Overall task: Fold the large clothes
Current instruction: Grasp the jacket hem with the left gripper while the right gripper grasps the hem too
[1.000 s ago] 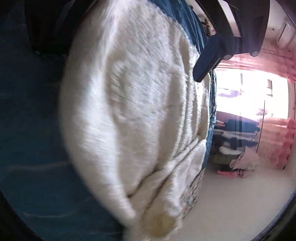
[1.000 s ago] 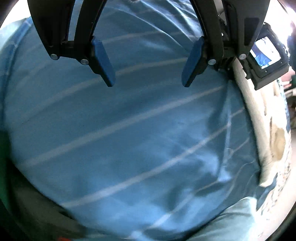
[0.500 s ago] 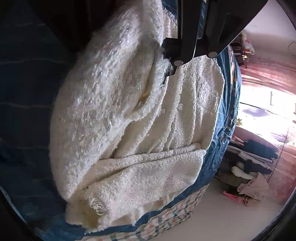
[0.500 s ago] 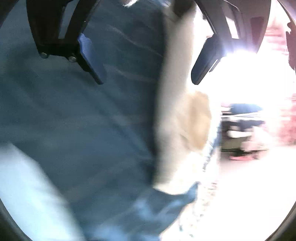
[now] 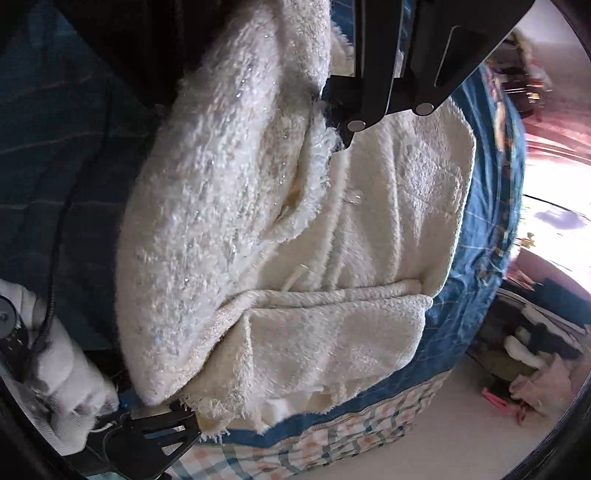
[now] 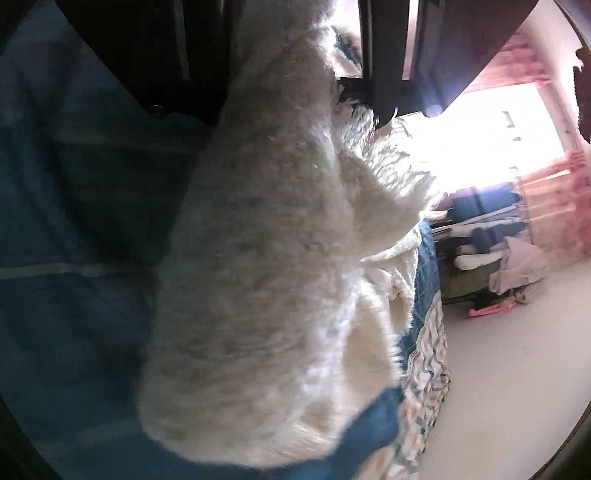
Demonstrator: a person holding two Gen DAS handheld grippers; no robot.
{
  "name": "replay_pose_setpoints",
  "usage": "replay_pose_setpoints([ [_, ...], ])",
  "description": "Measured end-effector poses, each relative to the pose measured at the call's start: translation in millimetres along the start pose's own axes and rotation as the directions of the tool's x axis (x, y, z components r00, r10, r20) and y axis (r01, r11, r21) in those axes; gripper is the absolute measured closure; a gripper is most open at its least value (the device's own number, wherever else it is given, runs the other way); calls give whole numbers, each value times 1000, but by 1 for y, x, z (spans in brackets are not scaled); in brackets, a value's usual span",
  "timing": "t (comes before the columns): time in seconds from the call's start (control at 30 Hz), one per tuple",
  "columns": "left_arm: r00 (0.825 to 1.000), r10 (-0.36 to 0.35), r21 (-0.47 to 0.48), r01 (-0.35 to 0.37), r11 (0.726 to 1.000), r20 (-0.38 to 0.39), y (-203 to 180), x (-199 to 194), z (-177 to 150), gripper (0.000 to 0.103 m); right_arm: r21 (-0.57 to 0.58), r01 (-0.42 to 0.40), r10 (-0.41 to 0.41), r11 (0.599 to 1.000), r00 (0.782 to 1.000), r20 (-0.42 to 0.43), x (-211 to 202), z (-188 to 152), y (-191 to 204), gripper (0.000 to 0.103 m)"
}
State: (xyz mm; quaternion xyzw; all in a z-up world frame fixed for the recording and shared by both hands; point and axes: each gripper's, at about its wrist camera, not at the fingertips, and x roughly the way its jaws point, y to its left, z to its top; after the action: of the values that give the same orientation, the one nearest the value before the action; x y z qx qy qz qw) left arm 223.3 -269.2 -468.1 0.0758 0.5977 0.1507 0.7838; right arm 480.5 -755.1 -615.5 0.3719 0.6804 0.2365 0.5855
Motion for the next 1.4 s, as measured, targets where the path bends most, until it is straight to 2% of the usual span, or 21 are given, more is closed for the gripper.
replay_pose_setpoints([
  [0.1,997,-83,-37,83,996,0,43,-7,5,83,-56,55,-54,997,998,25,-23,-24,43,76],
  [0.17,993,-114,-62,114,992,8,73,-10,9,82,-83,87,-84,993,996,33,-61,-29,60,76],
  [0.3,996,-84,-102,88,991,36,143,2,15,80,-146,194,-191,970,981,35,-56,-48,131,76],
  [0.4,997,-77,-170,76,983,3,191,31,14,77,-192,320,-320,928,947,32,-25,-53,173,76],
  [0.47,995,-99,-246,91,965,-17,227,57,8,77,-218,385,-388,897,921,32,-7,-44,193,76],
  [0.53,993,-109,-290,92,952,-41,251,77,3,77,-250,445,-453,860,891,29,16,-51,201,76],
  [0.67,975,-204,-402,155,902,-83,297,114,-18,77,-285,523,-542,803,840,13,58,-66,196,74],
  [0.7,967,-240,-423,183,887,-85,305,119,-23,76,-291,537,-559,792,829,12,62,-70,194,71],
  [0.77,957,-275,-442,210,872,-89,315,119,-28,63,-295,566,-587,770,809,19,76,-70,199,59],
  [0.8,955,-284,-455,215,864,-88,322,117,-32,48,-294,560,-580,775,814,21,80,-69,208,45],
  [0.83,954,-288,-465,217,859,-88,328,114,-35,30,-294,519,-540,803,842,11,67,-73,206,29],
  [0.87,950,-303,-487,228,843,-81,336,110,-41,26,-289,472,-494,833,869,-6,77,-65,227,23],
  [0.93,943,-323,-517,239,822,-78,347,106,-47,25,-279,266,-300,923,950,-83,48,-68,228,20],
  [1.0,934,-349,-550,253,796,-76,355,108,-48,25,-246,97,-132,964,983,-128,17,-67,227,20],
  [1.03,932,-354,-553,255,793,-77,355,112,-45,25,-220,48,-76,974,990,-122,-8,-66,219,20],
  [1.07,930,-358,-552,256,793,-82,354,118,-41,25,-203,47,-67,978,993,-96,-32,-64,208,20],
  [1.2,930,-350,-545,237,804,-112,339,161,-24,27,-166,150,-144,975,988,50,-128,-55,148,20],
  [1.27,906,-406,-586,267,765,-117,332,182,-30,48,-119,211,-201,970,975,90,-172,-45,105,20],
  [1.3,900,-422,-602,279,748,-107,333,186,-34,58,-103,227,-217,968,971,99,-167,-45,86,20],
  [1.33,900,-426,-609,287,739,-94,333,185,-37,63,-84,234,-225,969,969,104,-183,-38,62,20],
  [1.4,908,-411,-587,291,755,-77,331,177,-40,68,-73,215,-209,974,975,78,-173,-31,42,20],
])
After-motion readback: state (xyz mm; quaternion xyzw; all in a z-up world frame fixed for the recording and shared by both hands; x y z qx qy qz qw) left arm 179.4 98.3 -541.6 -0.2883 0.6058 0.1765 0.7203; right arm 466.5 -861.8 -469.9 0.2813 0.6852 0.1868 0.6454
